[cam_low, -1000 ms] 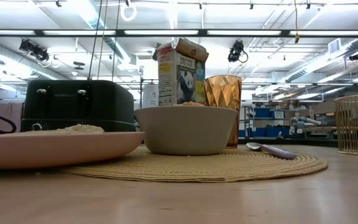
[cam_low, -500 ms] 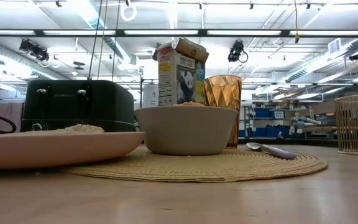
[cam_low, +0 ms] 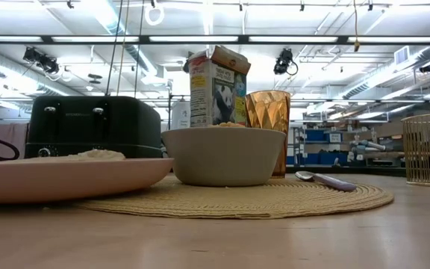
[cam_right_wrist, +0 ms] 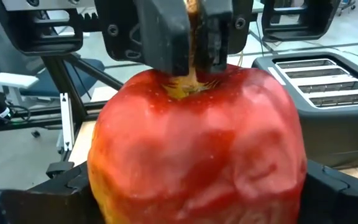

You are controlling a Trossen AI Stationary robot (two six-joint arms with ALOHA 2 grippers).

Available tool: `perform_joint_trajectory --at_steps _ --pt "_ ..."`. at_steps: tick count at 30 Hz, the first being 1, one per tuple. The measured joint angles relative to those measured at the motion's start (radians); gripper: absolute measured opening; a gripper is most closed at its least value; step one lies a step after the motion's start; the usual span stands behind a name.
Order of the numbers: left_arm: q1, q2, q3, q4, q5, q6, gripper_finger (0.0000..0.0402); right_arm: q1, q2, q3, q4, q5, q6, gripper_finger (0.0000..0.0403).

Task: Arrange a breakfast setting
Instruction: Put the apple on the brown placemat

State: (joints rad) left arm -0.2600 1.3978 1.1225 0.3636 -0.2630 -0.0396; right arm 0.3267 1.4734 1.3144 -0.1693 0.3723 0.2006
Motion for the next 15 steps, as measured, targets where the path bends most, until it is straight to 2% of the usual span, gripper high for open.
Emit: perform_joint_trajectory --at_steps 10,15 --pt "0.000 0.005 -0.005 -0.044 0.000 0.004 0.0019 -0.001 -0.007 0.006 0.035 0.004 -0.047 0.0392" --pt "0.000 0.003 -0.004 -0.056 -0.003 0.002 0.0019 -0.001 -0.021 0.005 0.012 -0.004 -0.066 0.0397"
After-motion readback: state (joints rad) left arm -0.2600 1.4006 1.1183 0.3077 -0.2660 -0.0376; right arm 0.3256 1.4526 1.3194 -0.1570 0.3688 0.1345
